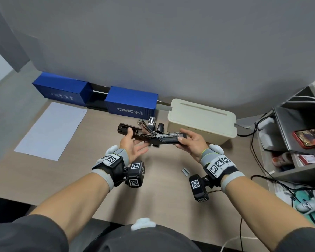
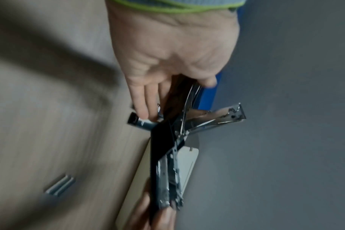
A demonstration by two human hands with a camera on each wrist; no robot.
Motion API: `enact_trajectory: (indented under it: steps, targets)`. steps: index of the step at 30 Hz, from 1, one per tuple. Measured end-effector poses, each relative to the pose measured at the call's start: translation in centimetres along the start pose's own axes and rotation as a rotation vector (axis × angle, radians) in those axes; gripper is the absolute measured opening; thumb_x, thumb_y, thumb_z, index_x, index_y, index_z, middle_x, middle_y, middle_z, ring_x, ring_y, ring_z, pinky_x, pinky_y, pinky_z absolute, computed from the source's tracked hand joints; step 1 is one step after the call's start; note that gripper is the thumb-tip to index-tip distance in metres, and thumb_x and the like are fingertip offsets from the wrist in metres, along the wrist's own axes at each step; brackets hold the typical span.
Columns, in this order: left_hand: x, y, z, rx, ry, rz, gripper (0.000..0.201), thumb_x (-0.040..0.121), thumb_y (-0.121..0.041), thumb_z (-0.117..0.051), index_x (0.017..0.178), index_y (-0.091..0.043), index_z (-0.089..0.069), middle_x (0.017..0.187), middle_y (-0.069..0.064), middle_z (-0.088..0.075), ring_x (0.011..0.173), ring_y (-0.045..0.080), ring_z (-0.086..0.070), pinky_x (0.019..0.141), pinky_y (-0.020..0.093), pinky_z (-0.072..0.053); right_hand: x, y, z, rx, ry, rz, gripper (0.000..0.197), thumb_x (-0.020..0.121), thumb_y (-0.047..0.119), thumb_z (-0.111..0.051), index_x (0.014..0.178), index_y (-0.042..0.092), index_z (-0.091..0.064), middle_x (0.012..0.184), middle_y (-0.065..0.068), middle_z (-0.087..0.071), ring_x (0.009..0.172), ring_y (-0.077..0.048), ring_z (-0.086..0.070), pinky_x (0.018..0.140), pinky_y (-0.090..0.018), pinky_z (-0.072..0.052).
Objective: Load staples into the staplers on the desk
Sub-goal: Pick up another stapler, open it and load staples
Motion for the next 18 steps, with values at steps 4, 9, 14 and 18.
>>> enact_trajectory:
  steps: [4,9,14,18]
  targets:
    - [-0.1,0.5,-1.2,0.032,0.09,0.057,0.046,0.095,-0.055,-0.049,0.111,-0.013,-0.06,0.118,0.019,-0.066,0.11,0.04,-0.064,0.098,0.049,-0.05,-0.1,-1.2,0.3,-0.004,0.011,-0.039,0.044,0.09,-0.007,-0.055,0.132,0.002,-0.049,0.109,-0.012,-0.062,0.085,-0.022,-0.068,0.077,-0.027,-0.059]
    - [0.7,1.8,-1.2,0.082,0.014,0.05,0.046,0.097,-0.048,-0.051,0.121,-0.01,-0.06,0.117,0.021,-0.067,0.11,0.039,-0.065,0.079,0.039,-0.055,-0.2,-3.4,1.8,-0.18,-0.015,-0.121,0.038,0.09,0.003,-0.061,0.126,0.009,-0.052,0.1,-0.014,-0.068,0.065,-0.015,-0.072,0.063,-0.025,-0.058]
    - [1.6,3.0,0.1,0.092,-0.069,0.01,0.052,0.097,-0.049,-0.05,0.132,-0.011,-0.055,0.124,0.016,-0.066,0.098,0.031,-0.069,0.073,0.037,-0.056,0.8,-7.1,4.6,-0.551,-0.174,-0.224,0.048,0.079,0.029,-0.076,0.119,0.007,-0.061,0.079,-0.004,-0.062,0.063,-0.012,-0.063,0.067,-0.029,-0.054]
    - [2.2,3.7,1.3,0.083,-0.122,0.014,0.05,0.098,-0.049,-0.05,0.132,-0.013,-0.054,0.118,0.016,-0.067,0.093,0.03,-0.068,0.082,0.041,-0.055,1.2,-10.6,7.6,-0.895,-0.29,-0.337,0.044,0.057,0.055,-0.072,0.091,0.028,-0.065,0.096,0.003,-0.069,0.087,-0.018,-0.065,0.088,-0.028,-0.051]
Point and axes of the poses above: each hand's wrist, its own x-axis towards the middle knuckle, its own z-axis out of the back of the hand, y = z × x, the point moved 2 cm from there along x, towards the middle knuckle
